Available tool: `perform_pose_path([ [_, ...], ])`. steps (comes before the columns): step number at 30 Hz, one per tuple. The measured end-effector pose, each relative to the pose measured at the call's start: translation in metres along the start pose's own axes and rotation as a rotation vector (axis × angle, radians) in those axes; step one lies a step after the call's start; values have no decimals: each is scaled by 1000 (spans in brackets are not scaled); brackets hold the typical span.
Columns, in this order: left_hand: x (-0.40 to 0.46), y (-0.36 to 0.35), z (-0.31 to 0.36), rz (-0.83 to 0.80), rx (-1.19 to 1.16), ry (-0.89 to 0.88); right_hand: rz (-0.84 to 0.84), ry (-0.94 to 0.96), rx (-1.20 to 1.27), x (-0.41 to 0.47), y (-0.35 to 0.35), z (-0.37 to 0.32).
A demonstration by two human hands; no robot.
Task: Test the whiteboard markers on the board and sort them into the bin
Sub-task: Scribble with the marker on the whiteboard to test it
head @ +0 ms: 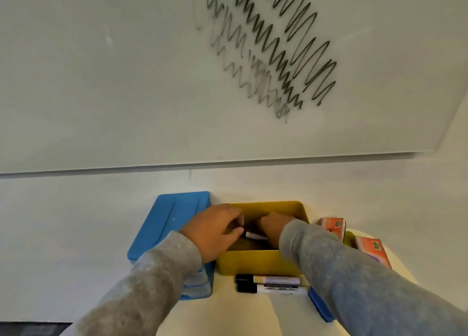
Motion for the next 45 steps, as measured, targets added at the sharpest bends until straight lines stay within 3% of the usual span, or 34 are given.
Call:
perform_pose_path([
  [4,4,2,-1,-10,-11,9,33,0,5,-5,7,4],
  [7,9,11,1,14,20,-5,150,25,114,-27,30,13],
  [16,26,31,7,0,104,3,459,285,485,-110,89,31],
  [25,10,42,26,44,-41,-60,644,613,1173,-153,108,42],
  [30,-2,57,51,110,-35,-108,577,703,1466,-155,98,29],
  [45,-26,91,89,293,-45,-170,652,784,1454,-195,115,8],
])
Point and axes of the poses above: each hand's wrist, its own x-axis towards the middle knuckle, its own y-axis out of the back of the hand, z = x × y, the point moved 10 cm from there along x, towards the middle knuckle, and after that the axes turned 13 degrees about -z, right-handed, at the moved point
